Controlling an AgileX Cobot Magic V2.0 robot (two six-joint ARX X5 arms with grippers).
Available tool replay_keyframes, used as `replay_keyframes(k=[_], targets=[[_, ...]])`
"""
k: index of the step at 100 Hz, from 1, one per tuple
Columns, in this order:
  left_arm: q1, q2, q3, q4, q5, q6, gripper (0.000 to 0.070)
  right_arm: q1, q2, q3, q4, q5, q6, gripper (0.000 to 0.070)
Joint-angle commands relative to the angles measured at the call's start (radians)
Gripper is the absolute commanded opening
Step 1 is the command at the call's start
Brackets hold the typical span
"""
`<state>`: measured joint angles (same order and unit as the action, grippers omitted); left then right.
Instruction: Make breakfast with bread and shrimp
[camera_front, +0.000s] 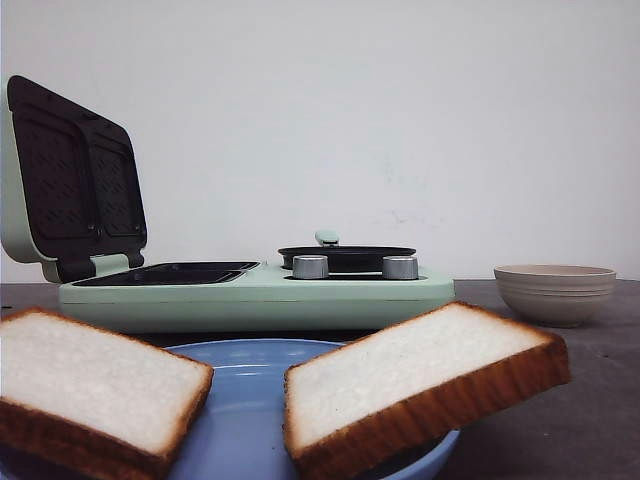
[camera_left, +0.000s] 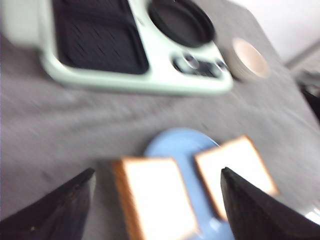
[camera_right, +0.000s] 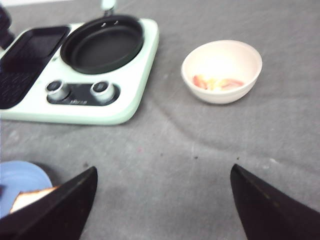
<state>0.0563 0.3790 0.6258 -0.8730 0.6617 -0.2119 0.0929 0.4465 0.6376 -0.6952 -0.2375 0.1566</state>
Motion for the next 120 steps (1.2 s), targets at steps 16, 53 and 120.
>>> replay_keyframes(k=[16,53,120], targets=[[-0.016,0.092,0.016,-0.05,0.092,-0.021,0.0418,0.002,0.003,0.017,-0.002,-0.029,-0.008,0.0537],[-0.071,0.249,-0.067,-0.079,0.128,-0.016,0.0435,0.003,0.003,0.017,-0.01,-0.055,-0.007,0.0537],[-0.278,0.34,-0.128,0.061,-0.054,-0.211,0.0475,0.004,0.003,0.017,-0.009,-0.06,-0.007,0.0537]])
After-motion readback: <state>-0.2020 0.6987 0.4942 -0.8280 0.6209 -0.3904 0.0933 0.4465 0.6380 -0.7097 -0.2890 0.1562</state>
